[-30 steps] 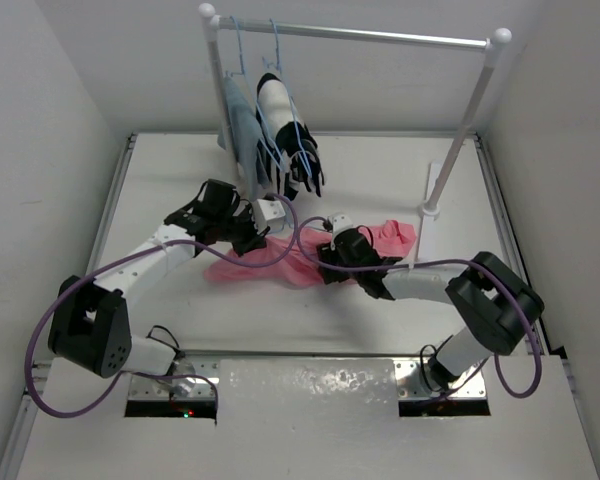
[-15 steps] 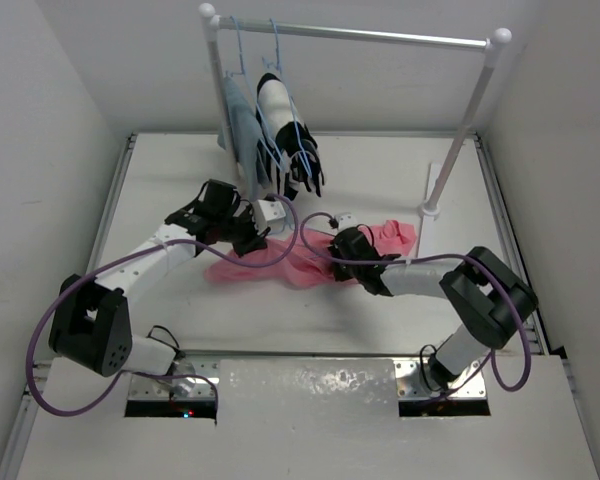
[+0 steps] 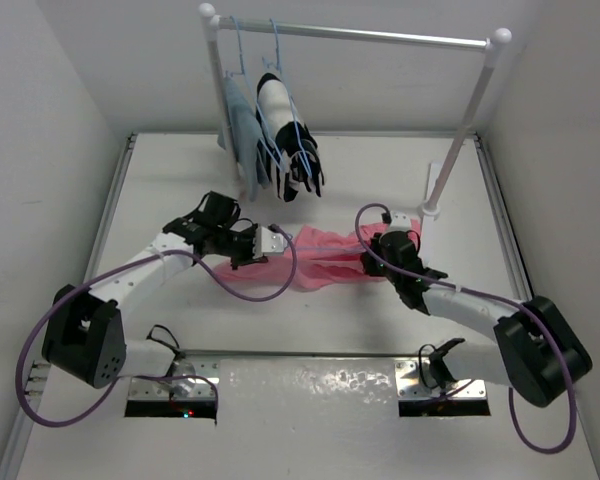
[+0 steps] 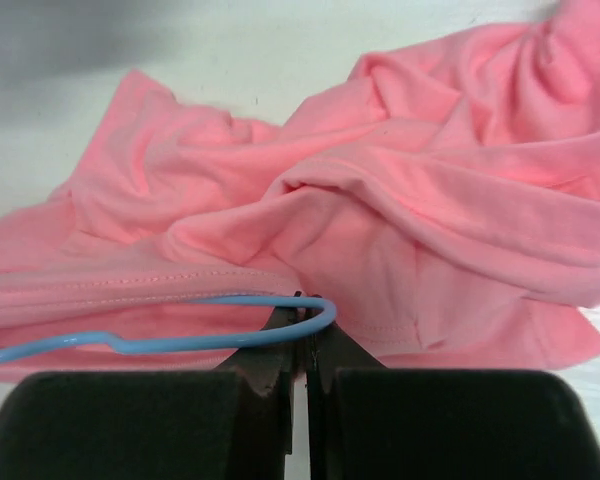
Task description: Place the t-shirt on the hanger
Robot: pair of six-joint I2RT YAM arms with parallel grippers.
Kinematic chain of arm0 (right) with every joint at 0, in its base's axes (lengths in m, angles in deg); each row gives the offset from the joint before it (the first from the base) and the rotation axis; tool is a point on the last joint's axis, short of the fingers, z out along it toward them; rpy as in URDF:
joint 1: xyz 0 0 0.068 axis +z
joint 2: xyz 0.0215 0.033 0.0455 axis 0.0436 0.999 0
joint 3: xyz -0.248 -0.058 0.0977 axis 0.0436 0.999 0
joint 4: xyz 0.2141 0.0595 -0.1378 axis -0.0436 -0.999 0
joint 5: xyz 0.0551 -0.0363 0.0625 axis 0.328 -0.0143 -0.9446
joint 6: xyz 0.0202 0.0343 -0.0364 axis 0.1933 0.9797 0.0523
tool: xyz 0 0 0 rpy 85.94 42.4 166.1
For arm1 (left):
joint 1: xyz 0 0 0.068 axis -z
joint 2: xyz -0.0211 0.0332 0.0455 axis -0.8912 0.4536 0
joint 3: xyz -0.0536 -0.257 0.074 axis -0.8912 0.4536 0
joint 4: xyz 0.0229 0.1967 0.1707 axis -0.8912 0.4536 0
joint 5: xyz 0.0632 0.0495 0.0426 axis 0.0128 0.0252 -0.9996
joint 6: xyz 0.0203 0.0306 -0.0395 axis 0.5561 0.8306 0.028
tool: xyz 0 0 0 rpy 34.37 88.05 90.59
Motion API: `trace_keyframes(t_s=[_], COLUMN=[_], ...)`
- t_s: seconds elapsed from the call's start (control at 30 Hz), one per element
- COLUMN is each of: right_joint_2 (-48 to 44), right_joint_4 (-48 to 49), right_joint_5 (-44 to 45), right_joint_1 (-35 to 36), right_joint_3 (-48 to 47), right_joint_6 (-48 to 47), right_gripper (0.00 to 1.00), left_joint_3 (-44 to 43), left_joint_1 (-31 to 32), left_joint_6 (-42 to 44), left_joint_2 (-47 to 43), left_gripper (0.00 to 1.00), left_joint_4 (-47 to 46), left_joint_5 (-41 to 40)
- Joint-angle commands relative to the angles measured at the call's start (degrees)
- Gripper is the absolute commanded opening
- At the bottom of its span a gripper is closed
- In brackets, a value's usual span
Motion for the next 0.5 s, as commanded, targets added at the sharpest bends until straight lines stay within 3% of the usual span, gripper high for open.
trace_keyframes(t_s=[0.0, 0.2, 0.4, 0.47], right_joint_2=[-4.1, -5.8, -7.8, -8.3], right_joint_4=[-2.0, -6.4, -7.6, -8.2], right_joint_5=[5.7, 4.8, 2.2, 0.2], right_joint_1=[-3.0, -7.1, -10.5, -11.7], right_joint_3=[1.2, 0.7, 1.6, 2.0], right_joint_6=[0.9, -2.0, -3.2, -3.7], right_gripper=[0.00, 0.00, 0.00, 0.00], left_joint_3=[1.8, 0.5, -0.9, -2.3], left_joint_1=[-0.2, -0.3, -0.7, -0.8], left_joint_6=[5.6, 11.6, 2.8, 3.5], left_joint_2=[-1.3, -2.3, -2.0, -1.5], left_gripper=[0.00, 0.00, 0.00, 0.00], left_joint_4=[2.2, 7.5, 4.1, 5.1], left_joint_5=[-7.1, -2.7, -1.0, -0.4])
